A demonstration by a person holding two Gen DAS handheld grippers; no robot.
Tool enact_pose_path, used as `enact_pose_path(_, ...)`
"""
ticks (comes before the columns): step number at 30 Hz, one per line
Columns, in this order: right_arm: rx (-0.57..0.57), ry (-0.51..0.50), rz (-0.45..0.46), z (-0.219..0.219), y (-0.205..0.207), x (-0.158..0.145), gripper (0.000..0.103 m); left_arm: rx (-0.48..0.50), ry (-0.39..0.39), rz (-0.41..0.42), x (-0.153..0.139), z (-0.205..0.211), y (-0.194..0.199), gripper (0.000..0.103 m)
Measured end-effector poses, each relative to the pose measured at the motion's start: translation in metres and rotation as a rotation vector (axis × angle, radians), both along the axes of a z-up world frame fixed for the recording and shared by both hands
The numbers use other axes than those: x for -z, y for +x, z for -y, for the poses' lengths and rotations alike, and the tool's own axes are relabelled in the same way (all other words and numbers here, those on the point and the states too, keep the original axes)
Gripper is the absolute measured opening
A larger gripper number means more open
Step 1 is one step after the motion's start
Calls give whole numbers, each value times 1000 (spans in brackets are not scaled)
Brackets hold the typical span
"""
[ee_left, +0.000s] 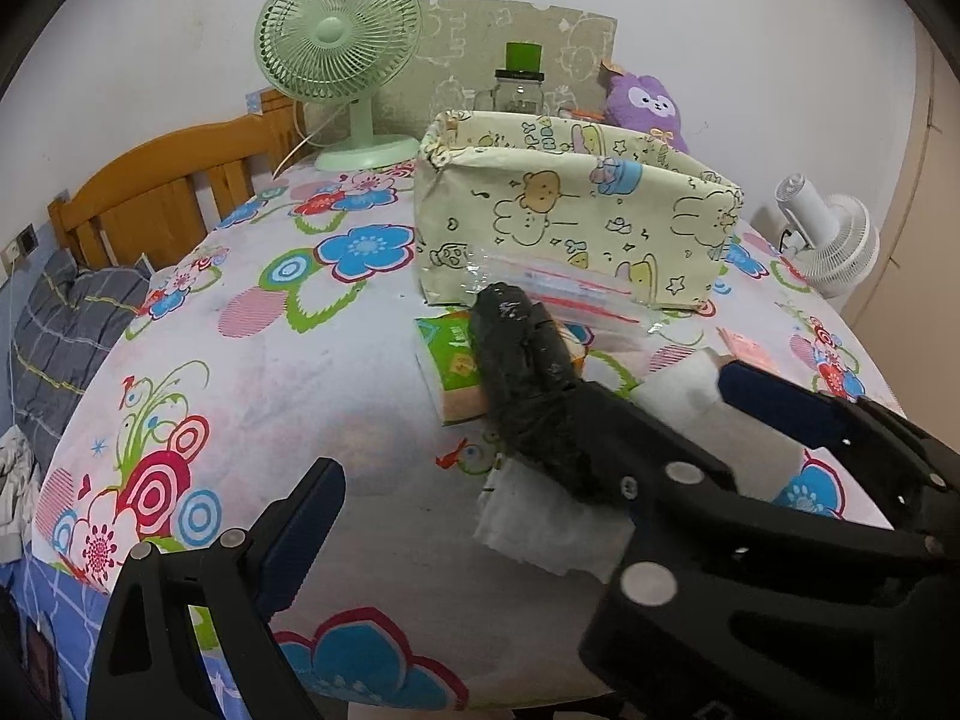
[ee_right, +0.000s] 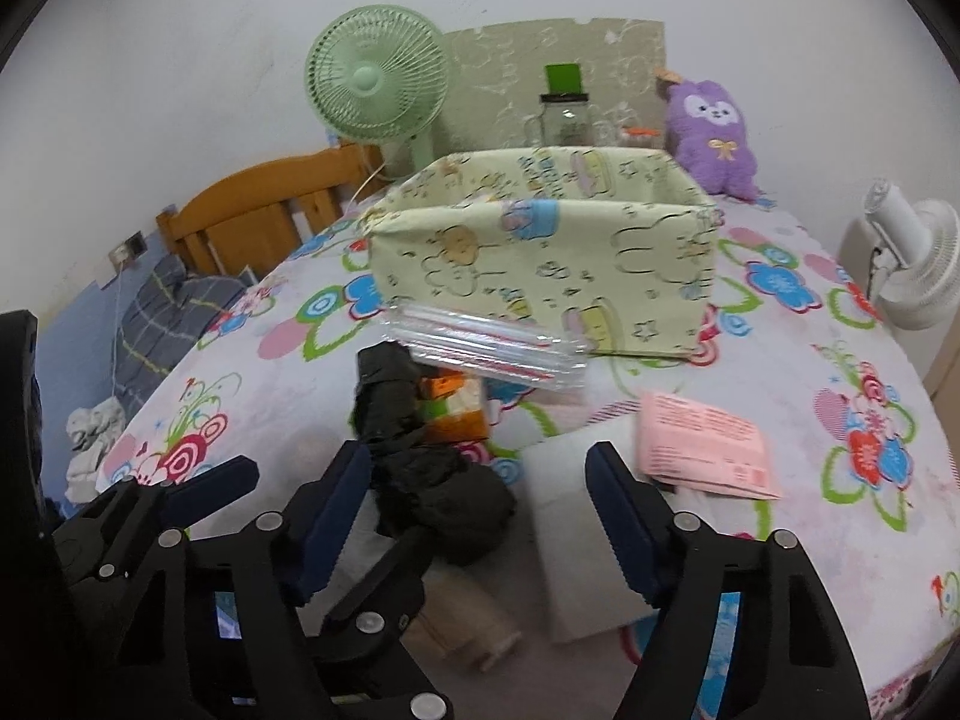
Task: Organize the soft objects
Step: 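Grasp the black plastic bag with the right tool and lift it, then grasp the white tissue roll with the left tool while the right tool holds the black bag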
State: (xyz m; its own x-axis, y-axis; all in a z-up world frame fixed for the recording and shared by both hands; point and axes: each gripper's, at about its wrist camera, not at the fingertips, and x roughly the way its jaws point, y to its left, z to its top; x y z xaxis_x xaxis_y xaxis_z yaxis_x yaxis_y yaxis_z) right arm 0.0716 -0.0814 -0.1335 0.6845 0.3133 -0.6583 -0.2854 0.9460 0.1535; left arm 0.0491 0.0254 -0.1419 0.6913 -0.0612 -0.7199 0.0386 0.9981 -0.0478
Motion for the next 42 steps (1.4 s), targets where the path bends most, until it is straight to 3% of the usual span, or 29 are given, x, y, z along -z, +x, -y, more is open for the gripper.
enact_pose_path(4, -52, 30, -46, -8, 9, 8, 70, -10, 5, -12, 5, -5, 3, 95)
enact_pose_path(8, -83, 29, -83, -15, 16, 16, 55, -25, 15, -27, 10, -8, 7, 95)
enact_pose_path(13, -83, 15, -53, -18, 14, 12, 32, -21, 0, -28, 9, -8, 9, 95)
enact_pose_path(14, -84, 16, -46, -17, 13, 11, 15, -24, -1, -28, 9, -8, 9, 95)
enact_pose_path(15, -89, 19, -42, -17, 12, 10, 13, -22, -3, -26, 8, -8, 9, 95)
enact_pose_path(31, 10, -15, 80, 10, -8, -21, 13, 27, -37, 31, -15, 18, 0, 96)
enact_pose_path(42, 99, -94, 79, 30, -17, -12, 13, 53, -27, -11, 4, 36, 0, 96)
